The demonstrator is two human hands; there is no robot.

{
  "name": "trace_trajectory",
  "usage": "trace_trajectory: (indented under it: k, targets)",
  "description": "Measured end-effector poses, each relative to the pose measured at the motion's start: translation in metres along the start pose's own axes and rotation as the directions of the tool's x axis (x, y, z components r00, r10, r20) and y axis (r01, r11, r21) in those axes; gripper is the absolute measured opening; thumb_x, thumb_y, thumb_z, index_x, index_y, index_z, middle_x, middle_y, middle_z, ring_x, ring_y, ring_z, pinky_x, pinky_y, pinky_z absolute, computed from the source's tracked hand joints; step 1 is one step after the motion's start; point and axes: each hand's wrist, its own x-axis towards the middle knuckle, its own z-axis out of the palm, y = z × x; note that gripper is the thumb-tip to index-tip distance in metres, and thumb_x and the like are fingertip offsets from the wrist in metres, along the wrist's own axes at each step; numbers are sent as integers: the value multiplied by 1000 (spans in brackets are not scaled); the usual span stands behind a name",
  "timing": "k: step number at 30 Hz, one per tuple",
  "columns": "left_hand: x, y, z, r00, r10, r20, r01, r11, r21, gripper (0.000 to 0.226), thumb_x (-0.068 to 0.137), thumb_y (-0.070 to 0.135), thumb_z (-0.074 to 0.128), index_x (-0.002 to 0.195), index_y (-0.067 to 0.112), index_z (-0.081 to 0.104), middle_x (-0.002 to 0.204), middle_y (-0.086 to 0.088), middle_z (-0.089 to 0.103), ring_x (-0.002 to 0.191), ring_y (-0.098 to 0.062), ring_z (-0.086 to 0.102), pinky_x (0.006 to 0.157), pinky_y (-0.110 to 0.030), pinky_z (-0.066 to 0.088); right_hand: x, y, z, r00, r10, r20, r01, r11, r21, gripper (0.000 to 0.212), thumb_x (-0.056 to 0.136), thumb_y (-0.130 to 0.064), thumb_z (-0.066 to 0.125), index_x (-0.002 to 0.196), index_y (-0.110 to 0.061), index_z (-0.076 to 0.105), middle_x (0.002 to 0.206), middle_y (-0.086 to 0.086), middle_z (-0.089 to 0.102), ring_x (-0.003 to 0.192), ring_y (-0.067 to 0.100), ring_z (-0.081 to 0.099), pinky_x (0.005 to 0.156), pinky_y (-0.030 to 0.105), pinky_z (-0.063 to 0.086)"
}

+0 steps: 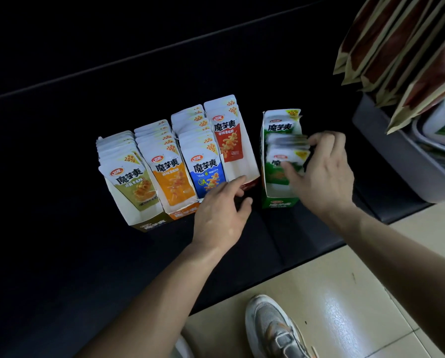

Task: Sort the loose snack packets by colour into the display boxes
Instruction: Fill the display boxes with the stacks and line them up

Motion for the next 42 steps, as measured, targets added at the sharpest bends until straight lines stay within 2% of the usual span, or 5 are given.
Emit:
trace_trajectory:
  k: [6, 12, 20, 29, 42]
  targets:
    - [1, 5, -1, 1000, 2, -27, -2, 1000, -11, 44, 93, 31, 64, 136, 30, 56, 109, 13, 63, 98, -12, 58, 84, -39, 54, 43, -4, 4, 998, 69, 15, -66, 990, -128, 58, 77, -46, 80, 109, -11, 47, 113, 14, 48, 99, 36, 55, 62, 43, 48]
    - [13, 16, 8, 998, 61, 23, -59, 995, -80, 49, 93, 32, 63, 140, 37, 51, 112, 12, 61, 96, -10, 58, 83, -38, 54, 32, 4, 5, 986, 149, 76, -149, 989, -8, 69, 77, -52, 79, 120, -14, 41, 116, 6, 52, 96, 30, 61, 63, 34, 38]
    - [12, 16, 18, 989, 108, 98, -99, 991, -95, 50, 96, 33, 59, 144, 36, 47, 116, 10, 57, 96, -8, 56, 83, -31, 51, 6, 9, -4, 991, 120, 51, -121, 993, 8, 27, 90, -37, 65, 88, -18, 47, 91, -3, 51, 72, 31, 56, 58, 34, 37]
    - [13, 14, 17, 990, 86, 110, -75, 992, -105, 51, 97, 33, 58, 145, 37, 45, 120, 11, 55, 100, -8, 56, 85, -34, 53, 9, 4, -1, 993, 30, 111, -28, 999, -16, 38, 93, -41, 60, 130, -31, 61, 111, -3, 57, 82, 23, 65, 62, 33, 51]
    - [15, 10, 18, 994, 86, 66, -75, 985, -156, 48, 96, 29, 59, 142, 37, 50, 117, 11, 58, 97, -6, 58, 85, -29, 53, -1, 4, 2, 992, 40, 118, -40, 999, 1, 32, 88, -40, 68, 114, -22, 61, 105, -5, 58, 80, 19, 65, 58, 29, 46]
